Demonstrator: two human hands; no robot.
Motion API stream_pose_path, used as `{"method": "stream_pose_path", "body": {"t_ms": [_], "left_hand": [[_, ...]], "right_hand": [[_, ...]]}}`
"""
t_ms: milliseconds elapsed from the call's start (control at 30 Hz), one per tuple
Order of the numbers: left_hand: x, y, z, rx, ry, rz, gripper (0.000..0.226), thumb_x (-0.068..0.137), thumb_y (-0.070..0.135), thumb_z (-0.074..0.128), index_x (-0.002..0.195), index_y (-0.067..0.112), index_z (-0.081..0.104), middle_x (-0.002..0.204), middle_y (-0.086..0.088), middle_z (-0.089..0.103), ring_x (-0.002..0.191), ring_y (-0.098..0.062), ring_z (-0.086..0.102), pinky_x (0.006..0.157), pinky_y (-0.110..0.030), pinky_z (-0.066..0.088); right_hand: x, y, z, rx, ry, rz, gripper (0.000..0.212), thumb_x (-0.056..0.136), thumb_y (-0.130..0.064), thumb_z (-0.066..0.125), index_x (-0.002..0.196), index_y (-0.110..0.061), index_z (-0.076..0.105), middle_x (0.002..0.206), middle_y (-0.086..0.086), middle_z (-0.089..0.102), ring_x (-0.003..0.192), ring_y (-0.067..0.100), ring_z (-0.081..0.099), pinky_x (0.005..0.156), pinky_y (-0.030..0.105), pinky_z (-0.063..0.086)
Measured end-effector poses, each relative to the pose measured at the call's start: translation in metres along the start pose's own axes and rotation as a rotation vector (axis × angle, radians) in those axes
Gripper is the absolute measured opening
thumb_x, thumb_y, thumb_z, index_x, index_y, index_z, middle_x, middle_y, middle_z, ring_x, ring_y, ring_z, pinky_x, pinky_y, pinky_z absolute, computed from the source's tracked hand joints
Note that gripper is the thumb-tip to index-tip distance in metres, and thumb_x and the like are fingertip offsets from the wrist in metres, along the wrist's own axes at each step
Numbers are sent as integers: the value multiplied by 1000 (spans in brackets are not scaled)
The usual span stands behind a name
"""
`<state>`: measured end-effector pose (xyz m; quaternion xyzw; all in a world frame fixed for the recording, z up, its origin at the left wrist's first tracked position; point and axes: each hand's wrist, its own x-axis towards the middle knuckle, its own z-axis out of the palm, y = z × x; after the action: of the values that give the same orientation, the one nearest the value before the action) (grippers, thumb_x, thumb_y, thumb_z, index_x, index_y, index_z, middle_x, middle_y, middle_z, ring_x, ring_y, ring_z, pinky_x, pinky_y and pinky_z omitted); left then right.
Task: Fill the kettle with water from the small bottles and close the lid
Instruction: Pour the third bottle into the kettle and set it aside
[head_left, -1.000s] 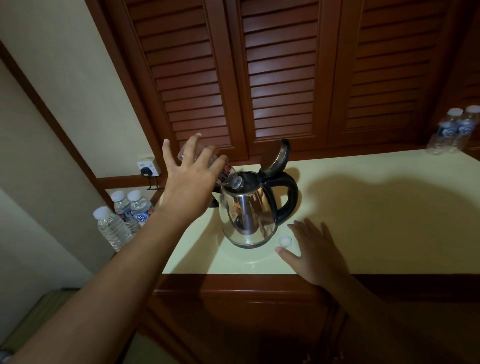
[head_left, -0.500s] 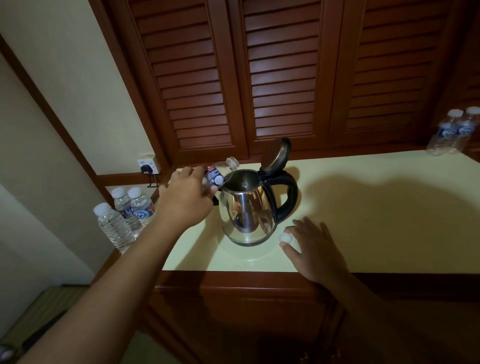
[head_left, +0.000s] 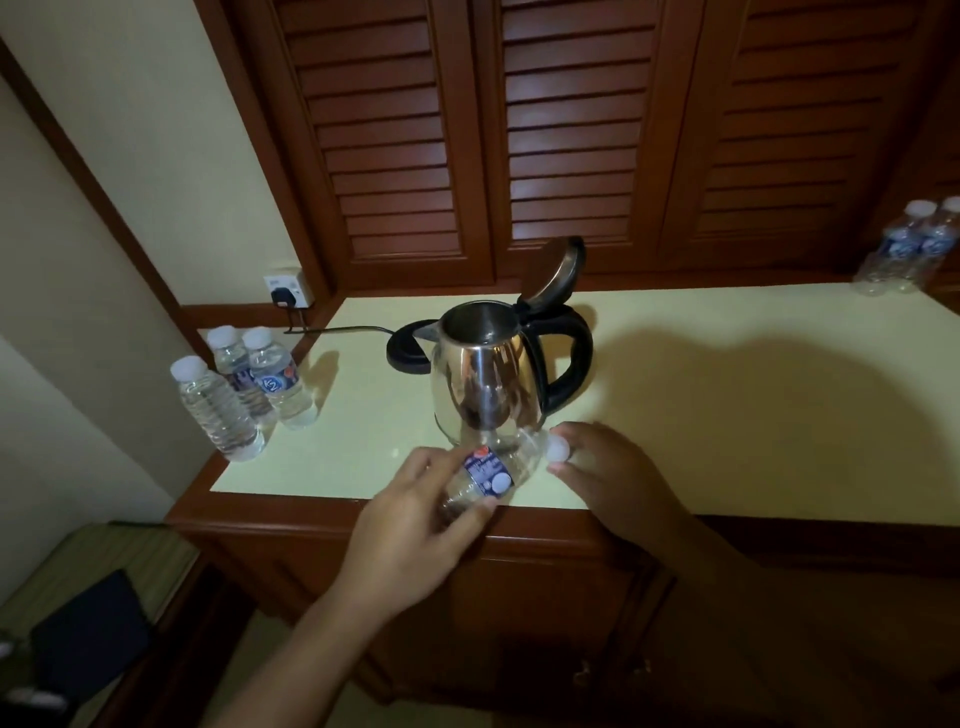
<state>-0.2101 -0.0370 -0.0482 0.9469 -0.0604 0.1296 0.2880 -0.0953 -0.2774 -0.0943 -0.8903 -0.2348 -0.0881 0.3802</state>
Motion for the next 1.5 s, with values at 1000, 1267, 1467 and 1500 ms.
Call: {"method": "stream_pose_path", "body": {"t_ms": [1000, 1267, 1467, 1500], "left_hand": [[65, 56, 21, -1380, -695, -523, 76, 80, 36, 75, 140, -7, 55, 83, -30, 64, 47, -24, 61, 35, -23, 44], [132, 96, 78, -1678, -1170, -520, 57, 99, 36, 54, 133, -10, 55, 91, -24, 66, 54, -25, 70, 36, -23, 46], [195, 190, 134, -1626, -1292, -452, 56, 98, 40, 50, 127, -7, 59, 84, -18, 70, 49, -20, 69, 35, -20, 44], [204, 205, 141, -1575, -1244, -448, 54, 97, 40, 52, 125, -6, 60, 83, -18, 70, 47, -20, 68, 34, -20, 42]], "right_hand": [[-15, -39, -137, 241, -125, 70, 33, 92, -21, 71, 120, -40, 71, 120, -30, 68, 119, -8, 59, 106, 23, 44], [9, 24, -189, 49, -92, 28, 41, 87, -64, 51, 118, -45, 69, 122, -38, 62, 121, -15, 54, 96, 2, 39], [30, 86, -255, -63, 293, -91, 62, 103, -51, 35, 61, -10, 55, 50, -4, 51, 45, 14, 47, 48, 27, 38], [32, 99, -267, -20, 249, 6, 62, 101, -51, 37, 60, -7, 55, 49, 1, 52, 45, 18, 49, 49, 30, 41]]}}
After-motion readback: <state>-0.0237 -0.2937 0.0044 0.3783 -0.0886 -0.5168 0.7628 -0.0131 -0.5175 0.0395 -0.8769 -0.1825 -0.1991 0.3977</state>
